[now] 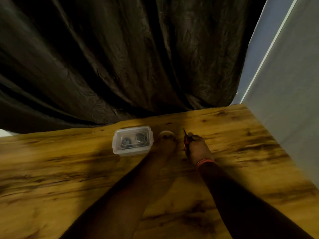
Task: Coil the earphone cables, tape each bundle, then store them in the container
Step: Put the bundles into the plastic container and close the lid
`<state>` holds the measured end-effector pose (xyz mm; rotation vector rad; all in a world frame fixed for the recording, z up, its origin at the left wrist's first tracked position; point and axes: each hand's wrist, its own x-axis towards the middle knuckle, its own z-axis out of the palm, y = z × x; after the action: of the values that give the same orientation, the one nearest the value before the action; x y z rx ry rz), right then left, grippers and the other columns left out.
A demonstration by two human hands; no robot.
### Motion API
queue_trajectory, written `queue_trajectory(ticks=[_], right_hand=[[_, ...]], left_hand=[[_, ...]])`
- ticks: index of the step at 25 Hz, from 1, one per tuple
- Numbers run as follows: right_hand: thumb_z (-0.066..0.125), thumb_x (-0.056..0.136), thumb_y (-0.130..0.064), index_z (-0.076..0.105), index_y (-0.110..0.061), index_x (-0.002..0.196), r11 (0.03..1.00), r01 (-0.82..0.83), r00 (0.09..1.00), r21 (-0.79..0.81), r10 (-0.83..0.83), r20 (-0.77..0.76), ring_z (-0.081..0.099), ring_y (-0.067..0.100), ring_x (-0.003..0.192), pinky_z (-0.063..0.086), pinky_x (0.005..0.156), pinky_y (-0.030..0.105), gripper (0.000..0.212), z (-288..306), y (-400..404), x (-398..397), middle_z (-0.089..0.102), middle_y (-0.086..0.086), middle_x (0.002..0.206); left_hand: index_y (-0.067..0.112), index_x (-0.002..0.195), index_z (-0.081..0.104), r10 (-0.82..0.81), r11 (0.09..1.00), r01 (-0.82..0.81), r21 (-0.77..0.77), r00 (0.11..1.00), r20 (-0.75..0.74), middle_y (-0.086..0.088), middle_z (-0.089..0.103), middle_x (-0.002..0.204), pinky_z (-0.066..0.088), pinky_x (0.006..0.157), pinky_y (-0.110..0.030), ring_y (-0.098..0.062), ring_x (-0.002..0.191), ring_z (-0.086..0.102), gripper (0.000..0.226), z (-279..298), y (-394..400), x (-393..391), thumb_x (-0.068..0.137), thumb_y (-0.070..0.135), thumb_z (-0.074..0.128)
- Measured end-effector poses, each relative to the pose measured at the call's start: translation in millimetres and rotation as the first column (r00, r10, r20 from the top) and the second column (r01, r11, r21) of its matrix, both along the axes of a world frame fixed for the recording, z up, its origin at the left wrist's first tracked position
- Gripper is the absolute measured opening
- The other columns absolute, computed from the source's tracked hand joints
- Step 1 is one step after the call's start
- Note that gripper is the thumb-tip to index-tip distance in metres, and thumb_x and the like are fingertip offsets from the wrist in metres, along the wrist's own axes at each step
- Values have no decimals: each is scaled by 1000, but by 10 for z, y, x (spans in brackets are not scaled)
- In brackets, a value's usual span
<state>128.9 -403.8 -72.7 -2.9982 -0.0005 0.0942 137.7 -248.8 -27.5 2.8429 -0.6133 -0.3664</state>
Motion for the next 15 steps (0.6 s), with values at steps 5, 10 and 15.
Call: queue_trajectory(ticks=[5, 10, 15], right_hand=[[47, 94, -14, 40, -12, 144, 1000, -17, 999, 5, 17, 38, 43, 33, 129, 34, 109, 37, 50, 21, 28, -44, 43, 13, 145], [47, 96, -21, 36, -8, 146, 999, 6, 995, -38, -3, 95, 45, 31, 127, 35, 109, 37, 53, 196, 84, -213, 45, 13, 142], [53, 91, -40, 35, -12, 147, 999, 25, 997, -29, -23, 69, 46, 29, 123, 45, 100, 40, 65, 425, 176, -244, 48, 9, 138]], left_hand=[[2, 151, 25, -53, 974, 27, 223, 992, 115, -20, 25, 157, 32, 112, -47, -37, 143, 28, 52, 86, 10, 5, 101, 7, 39], [7, 150, 29, -179, 959, 111, 259, 951, 252, -17, 34, 153, 44, 100, -47, -36, 136, 39, 59, 92, 199, -215, 95, 7, 48], [11, 115, 68, -230, 973, 197, 120, 860, 455, -13, 67, 115, 51, 92, -43, -35, 103, 64, 44, 182, 546, -355, 70, 12, 68]])
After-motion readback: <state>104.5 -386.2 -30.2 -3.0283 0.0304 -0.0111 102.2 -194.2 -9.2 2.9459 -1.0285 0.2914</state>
